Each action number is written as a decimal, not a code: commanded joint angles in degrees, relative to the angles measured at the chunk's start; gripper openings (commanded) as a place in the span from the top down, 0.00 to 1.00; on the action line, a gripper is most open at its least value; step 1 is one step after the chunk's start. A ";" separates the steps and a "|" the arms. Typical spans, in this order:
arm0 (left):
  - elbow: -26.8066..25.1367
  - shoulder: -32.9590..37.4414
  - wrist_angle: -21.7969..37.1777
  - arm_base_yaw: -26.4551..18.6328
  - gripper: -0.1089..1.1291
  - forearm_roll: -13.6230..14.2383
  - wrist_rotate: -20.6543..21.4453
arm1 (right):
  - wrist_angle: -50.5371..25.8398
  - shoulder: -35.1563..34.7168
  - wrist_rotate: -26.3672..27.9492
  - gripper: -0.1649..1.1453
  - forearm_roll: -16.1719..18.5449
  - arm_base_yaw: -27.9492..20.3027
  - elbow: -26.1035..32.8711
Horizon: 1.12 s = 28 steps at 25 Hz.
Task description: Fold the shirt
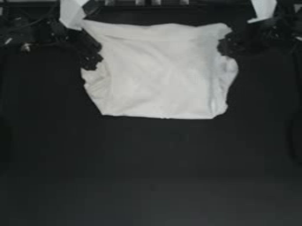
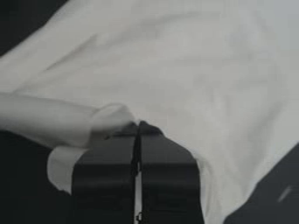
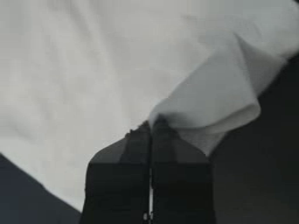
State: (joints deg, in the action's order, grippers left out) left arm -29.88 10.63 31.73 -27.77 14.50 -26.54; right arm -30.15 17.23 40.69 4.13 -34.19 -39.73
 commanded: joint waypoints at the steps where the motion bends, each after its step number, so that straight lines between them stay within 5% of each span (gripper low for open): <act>1: 3.60 -2.02 -1.14 1.14 0.90 -0.09 0.35 | 2.81 -2.20 -0.09 0.83 -0.26 1.32 4.13; 8: 5.01 -6.86 -2.37 2.20 0.90 -0.18 1.49 | 4.83 -7.73 -0.53 0.83 -0.18 3.08 8.09; 15: 3.60 -8.09 -9.84 2.29 0.90 -2.02 1.58 | 9.49 -10.81 -0.53 0.83 -1.14 4.39 8.26; 28: 3.87 -13.45 -15.21 3.78 0.90 -2.37 1.58 | 12.22 -14.33 -0.62 0.84 -1.41 4.92 7.91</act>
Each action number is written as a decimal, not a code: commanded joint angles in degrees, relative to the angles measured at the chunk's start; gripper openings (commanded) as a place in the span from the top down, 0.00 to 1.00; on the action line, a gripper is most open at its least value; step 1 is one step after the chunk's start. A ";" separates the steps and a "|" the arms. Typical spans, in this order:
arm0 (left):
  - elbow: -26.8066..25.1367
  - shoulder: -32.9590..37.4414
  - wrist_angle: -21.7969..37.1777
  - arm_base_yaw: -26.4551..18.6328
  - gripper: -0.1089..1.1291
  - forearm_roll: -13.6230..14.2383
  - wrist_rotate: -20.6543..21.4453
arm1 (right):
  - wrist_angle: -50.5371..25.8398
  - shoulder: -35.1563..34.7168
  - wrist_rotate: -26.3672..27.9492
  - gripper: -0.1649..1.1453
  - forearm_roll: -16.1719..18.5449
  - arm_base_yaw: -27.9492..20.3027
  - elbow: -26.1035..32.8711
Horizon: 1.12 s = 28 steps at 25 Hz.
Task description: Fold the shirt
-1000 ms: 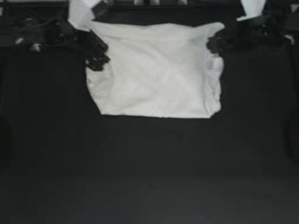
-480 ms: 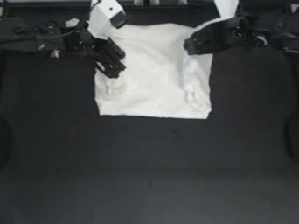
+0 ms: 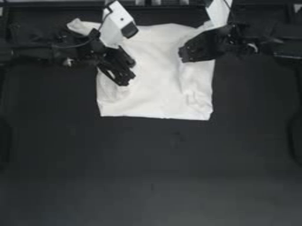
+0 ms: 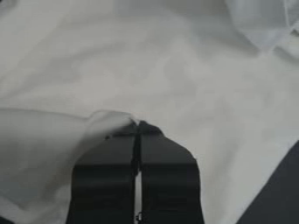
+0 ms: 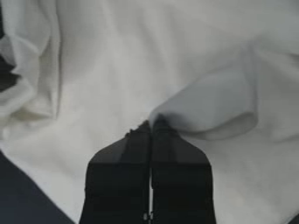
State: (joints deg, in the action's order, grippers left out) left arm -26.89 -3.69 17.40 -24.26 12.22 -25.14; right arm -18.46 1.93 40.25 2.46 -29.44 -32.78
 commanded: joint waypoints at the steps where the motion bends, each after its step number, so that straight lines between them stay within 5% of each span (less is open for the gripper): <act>1: 0.88 0.70 -1.23 0.26 0.90 -0.09 0.18 | 0.62 0.79 -0.18 0.84 0.53 0.18 0.88; 6: 1.05 -0.18 -4.57 0.44 0.77 -0.09 0.09 | 2.02 0.70 -1.05 0.81 1.41 0.26 -0.09; 9: 1.32 -0.62 -4.39 0.35 0.43 -0.53 0.00 | 3.78 0.79 -1.85 0.68 1.41 0.35 -0.62; 13: 1.41 -0.35 -4.39 0.18 0.06 -0.62 0.09 | 5.19 0.79 -1.93 0.36 1.67 0.26 -0.79; 17: 1.93 1.05 -4.48 -0.09 0.13 -0.09 0.18 | 5.27 1.76 -1.93 0.16 3.34 0.26 -0.79; 28: -0.26 8.26 3.08 -3.60 0.16 4.48 0.26 | 4.13 7.56 -1.93 0.17 4.83 0.00 -2.90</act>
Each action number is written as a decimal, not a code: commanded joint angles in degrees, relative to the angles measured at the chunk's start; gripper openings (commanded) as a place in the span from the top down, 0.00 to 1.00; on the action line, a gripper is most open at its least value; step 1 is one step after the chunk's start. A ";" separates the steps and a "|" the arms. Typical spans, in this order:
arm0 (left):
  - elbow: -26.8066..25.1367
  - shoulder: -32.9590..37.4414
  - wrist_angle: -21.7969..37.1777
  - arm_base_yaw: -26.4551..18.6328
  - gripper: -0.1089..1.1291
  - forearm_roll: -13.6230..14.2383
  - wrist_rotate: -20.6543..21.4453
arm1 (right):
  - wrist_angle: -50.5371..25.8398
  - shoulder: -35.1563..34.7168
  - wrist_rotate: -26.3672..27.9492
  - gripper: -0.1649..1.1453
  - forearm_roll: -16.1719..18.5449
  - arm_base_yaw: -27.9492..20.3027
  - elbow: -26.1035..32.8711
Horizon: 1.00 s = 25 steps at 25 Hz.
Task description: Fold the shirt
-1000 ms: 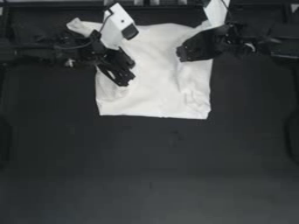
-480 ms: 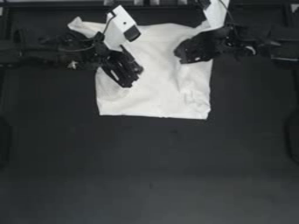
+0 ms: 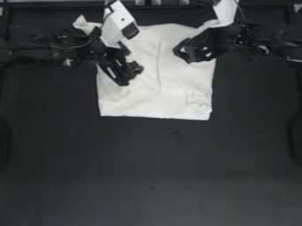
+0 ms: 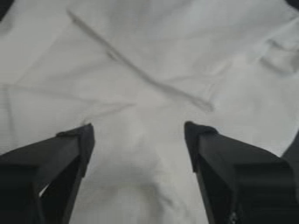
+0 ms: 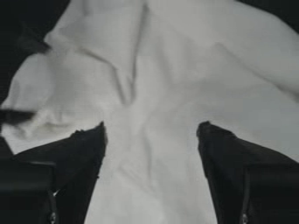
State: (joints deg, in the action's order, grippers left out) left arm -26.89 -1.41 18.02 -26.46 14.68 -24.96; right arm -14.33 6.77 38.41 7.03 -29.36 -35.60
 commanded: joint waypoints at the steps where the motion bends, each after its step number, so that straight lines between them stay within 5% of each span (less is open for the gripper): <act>1: -0.53 6.77 3.43 -1.76 0.16 2.99 0.18 | 0.00 3.16 -0.09 0.17 0.26 0.00 -0.35; 6: -2.11 8.96 9.93 -2.11 0.16 7.73 0.18 | 0.00 5.45 -0.18 0.17 0.70 1.23 -1.76; 12: -5.01 10.28 11.16 3.60 0.16 7.47 5.98 | -5.45 8.79 -3.25 0.17 6.06 6.15 -2.46; 19: -5.27 13.27 14.15 8.00 0.10 3.96 12.92 | -12.83 11.87 -16.00 0.16 5.27 11.16 -1.32; 25: -5.45 12.48 17.05 10.20 0.08 2.11 18.72 | -21.62 11.34 -30.41 0.16 0.26 12.48 0.53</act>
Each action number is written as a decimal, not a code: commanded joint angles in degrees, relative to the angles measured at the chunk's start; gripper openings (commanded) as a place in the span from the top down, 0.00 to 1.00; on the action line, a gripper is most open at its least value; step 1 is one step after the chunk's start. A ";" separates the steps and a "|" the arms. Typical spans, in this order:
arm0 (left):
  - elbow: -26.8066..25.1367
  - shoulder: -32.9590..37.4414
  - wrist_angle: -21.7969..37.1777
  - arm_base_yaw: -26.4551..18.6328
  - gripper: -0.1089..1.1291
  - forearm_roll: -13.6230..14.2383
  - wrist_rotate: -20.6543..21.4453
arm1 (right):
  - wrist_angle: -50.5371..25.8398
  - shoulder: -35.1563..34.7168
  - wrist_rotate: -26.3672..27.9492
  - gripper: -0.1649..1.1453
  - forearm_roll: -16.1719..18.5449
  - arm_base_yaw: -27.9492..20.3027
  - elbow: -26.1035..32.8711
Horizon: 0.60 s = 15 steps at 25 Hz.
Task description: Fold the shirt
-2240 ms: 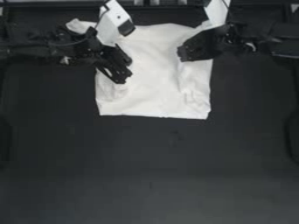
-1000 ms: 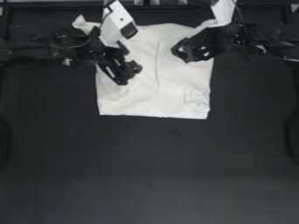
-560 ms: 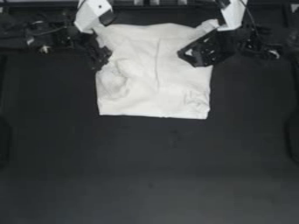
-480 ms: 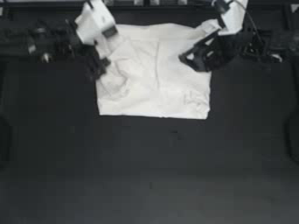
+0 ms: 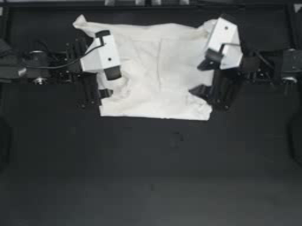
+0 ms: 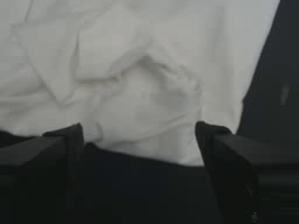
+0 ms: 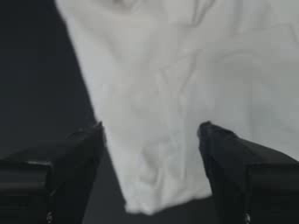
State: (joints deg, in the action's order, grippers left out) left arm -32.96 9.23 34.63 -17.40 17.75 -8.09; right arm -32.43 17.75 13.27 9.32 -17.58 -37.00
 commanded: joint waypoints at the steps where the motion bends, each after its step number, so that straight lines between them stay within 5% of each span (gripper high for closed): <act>1: 0.53 1.32 0.62 1.41 0.08 -1.49 2.81 | -4.57 0.09 -8.26 0.16 -2.64 1.41 2.11; 6: 0.53 -1.58 1.41 1.58 0.08 -3.34 5.19 | -5.98 -2.37 -14.85 0.16 -7.21 1.49 2.72; 15: 1.49 -6.50 2.64 1.58 0.08 -3.08 8.35 | -6.59 -7.82 -15.29 0.16 -5.54 1.49 2.46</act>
State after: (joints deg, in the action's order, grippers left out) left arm -32.96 1.93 37.27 -15.64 14.33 0.18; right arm -39.20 9.67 -1.93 3.60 -16.08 -35.60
